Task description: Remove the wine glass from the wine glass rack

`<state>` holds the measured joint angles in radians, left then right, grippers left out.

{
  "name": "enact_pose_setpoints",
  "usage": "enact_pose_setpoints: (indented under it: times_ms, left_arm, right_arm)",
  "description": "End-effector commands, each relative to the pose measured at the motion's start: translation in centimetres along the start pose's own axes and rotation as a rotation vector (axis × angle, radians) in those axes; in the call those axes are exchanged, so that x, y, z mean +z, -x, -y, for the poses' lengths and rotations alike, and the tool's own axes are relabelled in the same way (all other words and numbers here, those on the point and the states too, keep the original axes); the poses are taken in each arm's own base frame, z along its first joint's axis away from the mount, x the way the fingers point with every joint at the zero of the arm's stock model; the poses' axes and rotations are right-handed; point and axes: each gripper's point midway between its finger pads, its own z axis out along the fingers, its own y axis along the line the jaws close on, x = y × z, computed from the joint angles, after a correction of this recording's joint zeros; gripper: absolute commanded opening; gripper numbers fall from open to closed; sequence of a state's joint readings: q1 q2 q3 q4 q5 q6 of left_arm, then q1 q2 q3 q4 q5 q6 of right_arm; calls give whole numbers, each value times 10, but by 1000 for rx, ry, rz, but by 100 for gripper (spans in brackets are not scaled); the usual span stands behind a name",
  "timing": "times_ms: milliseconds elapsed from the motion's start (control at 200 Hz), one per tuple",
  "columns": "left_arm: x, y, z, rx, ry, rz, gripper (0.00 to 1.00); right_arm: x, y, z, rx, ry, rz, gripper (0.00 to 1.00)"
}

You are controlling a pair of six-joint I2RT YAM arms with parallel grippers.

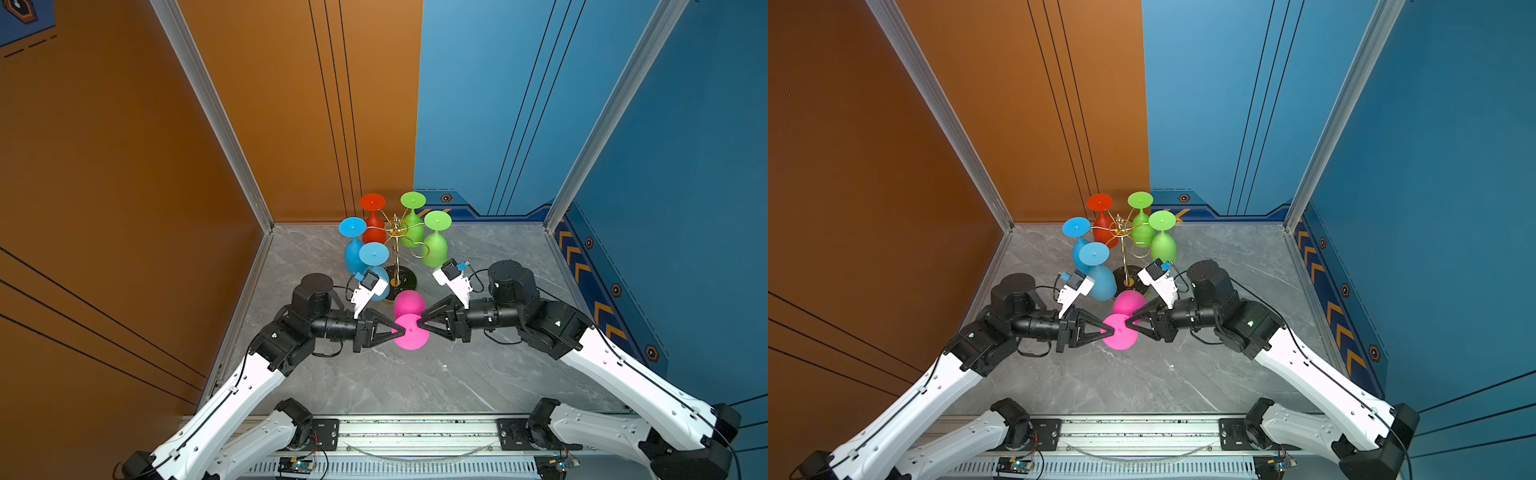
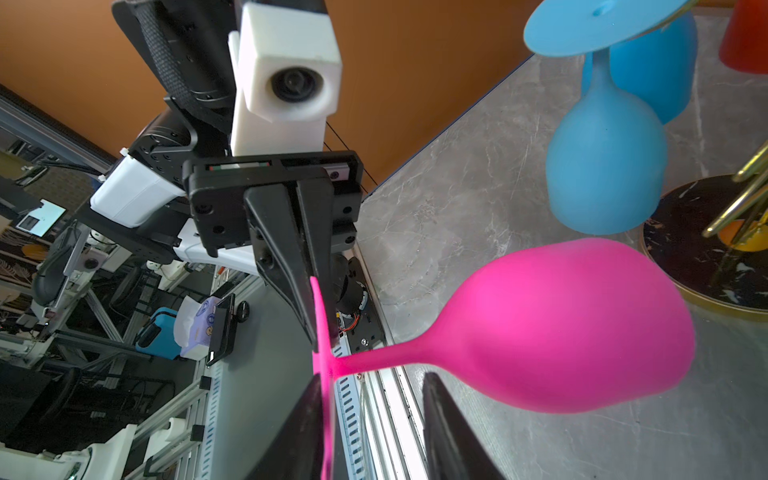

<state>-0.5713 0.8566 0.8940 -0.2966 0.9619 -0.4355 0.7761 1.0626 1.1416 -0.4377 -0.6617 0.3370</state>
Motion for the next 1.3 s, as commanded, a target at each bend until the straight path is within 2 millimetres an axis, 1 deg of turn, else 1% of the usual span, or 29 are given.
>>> enact_pose_setpoints:
  times_ms: [0, 90, 160, 175, 220, 345, 481, 546, 626, 736, 831, 966, 1141, 1291]
  left_arm:
    - [-1, -5, -2, 91, 31, 26, 0]
    - [0, -12, -8, 128, 69, 33, 0]
    - [1, -20, -11, 185, 96, 33, 0]
    - [1, -22, -12, 201, 101, 33, 0]
    - [2, -27, -13, 243, 115, 30, 0]
    - [2, -36, -16, 344, 170, 32, 0]
    - [4, -48, -22, 446, 236, 3, 0]
    - [6, -54, -27, 491, 271, -24, 0]
    - [11, -63, -30, 553, 301, -72, 0]
    - [20, -76, -34, 654, 337, -127, 0]
    - [25, -85, -34, 751, 361, -166, 0]
    - [28, -90, -37, 893, 430, -201, 0]
    - [30, -97, -45, 1076, 529, -270, 0]
    - [31, -103, -52, 1210, 599, -330, 0]
  right_arm:
    - [-15, 8, 8, 3, -64, 58, 57]
    - [-25, 14, 14, 27, -104, 99, 67]
    - [-30, 15, 18, 50, -128, 120, 71]
    - [-35, 19, 27, 67, -158, 140, 72]
    - [-40, 21, 35, 98, -190, 160, 75]
    - [-49, 21, 59, 191, -263, 186, 77]
    - [-54, 11, 86, 275, -358, 169, 77]
    - [-53, 5, 96, 309, -388, 149, 77]
    - [-52, 2, 103, 338, -402, 135, 77]
    - [-50, 0, 107, 360, -408, 120, 77]
    - [-49, -1, 109, 371, -412, 109, 77]
    - [-46, -3, 112, 393, -414, 88, 77]
    - [-42, -5, 115, 415, -411, 50, 77]
    - [-42, -3, 115, 422, -408, 39, 75]
